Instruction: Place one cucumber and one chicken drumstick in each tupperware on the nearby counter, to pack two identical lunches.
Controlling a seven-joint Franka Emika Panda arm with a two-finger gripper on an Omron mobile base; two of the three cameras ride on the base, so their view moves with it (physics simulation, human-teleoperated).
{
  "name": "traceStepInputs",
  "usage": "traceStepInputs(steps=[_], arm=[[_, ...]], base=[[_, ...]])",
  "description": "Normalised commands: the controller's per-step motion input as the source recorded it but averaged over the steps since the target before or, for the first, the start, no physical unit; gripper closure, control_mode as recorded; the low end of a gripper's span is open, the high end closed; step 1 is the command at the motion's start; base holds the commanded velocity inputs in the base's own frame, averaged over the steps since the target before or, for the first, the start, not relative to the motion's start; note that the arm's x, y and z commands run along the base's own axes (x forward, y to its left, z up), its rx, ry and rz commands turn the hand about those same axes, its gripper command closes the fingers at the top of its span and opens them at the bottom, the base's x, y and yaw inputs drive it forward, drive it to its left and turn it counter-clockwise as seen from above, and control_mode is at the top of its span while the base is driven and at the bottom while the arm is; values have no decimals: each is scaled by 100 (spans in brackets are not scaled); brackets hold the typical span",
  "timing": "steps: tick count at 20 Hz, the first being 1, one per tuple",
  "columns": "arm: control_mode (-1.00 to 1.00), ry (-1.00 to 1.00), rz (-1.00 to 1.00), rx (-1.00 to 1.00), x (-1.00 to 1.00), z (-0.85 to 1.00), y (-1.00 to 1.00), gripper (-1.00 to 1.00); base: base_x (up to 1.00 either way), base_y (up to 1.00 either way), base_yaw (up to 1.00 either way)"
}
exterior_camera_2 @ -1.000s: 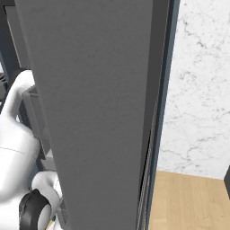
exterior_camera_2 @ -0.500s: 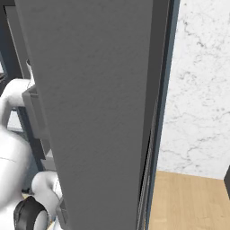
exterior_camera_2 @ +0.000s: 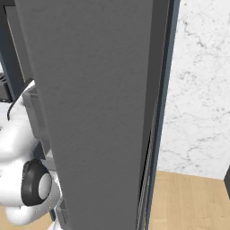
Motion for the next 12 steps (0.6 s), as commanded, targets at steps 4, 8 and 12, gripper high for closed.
traceStepInputs(steps=[4, 8, 12], arm=[[-100, 5, -23, 0, 72, -41, -16, -100], [-100, 0, -6, 0, 29, -53, -8, -100], [-100, 0, 0, 0, 34, -41, -12, -100]], base=[[0, 0, 0], [0, 0, 0], [0, 0, 0]])
